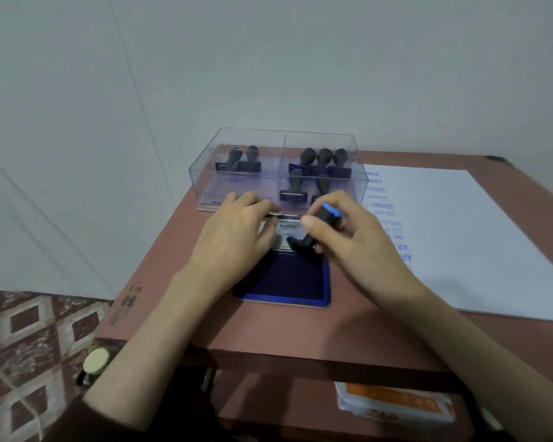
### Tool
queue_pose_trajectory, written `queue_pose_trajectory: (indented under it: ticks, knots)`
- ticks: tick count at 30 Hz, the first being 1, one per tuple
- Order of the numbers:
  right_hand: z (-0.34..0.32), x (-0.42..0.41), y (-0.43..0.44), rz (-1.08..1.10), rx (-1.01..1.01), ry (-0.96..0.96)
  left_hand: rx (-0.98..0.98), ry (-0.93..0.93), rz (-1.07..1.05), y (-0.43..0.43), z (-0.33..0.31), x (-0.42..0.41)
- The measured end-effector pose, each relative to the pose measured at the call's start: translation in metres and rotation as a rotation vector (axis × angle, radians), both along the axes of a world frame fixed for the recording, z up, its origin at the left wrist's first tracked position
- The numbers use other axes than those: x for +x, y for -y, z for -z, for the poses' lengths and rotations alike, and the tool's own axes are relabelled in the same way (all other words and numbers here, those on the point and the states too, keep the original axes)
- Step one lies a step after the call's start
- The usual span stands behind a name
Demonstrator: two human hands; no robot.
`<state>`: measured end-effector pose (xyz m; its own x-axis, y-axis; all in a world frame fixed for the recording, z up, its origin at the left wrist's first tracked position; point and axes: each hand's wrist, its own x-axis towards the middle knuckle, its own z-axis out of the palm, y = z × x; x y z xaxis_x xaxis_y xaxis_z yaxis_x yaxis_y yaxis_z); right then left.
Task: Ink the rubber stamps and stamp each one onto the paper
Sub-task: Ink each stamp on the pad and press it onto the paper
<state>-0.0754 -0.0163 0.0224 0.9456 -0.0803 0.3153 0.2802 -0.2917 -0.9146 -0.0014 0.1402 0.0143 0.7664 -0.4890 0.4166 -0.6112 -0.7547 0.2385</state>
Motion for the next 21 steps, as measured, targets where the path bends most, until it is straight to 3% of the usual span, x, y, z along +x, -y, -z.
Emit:
queue_pose_trajectory:
  ticks: [2,4,9,14,21]
  knots:
    - [-0.005,-0.005,0.021,0.053,0.171,-0.029,-0.006,-0.015,0.085,0.011,-0.005,-0.007]
    - [-0.01,-0.014,0.044,0.124,0.163,-0.039,0.01,-0.044,0.209,0.025,-0.008,-0.012]
    - [-0.008,-0.032,0.083,0.266,-0.125,0.041,0.106,-0.183,0.406,0.062,-0.006,-0.025]
    - [0.002,-0.047,0.088,0.276,-0.453,0.187,0.167,-0.203,0.458,0.075,0.002,-0.027]
    - [0.005,-0.051,0.083,0.234,-0.588,0.249,0.178,-0.197,0.465,0.076,0.003,-0.027]
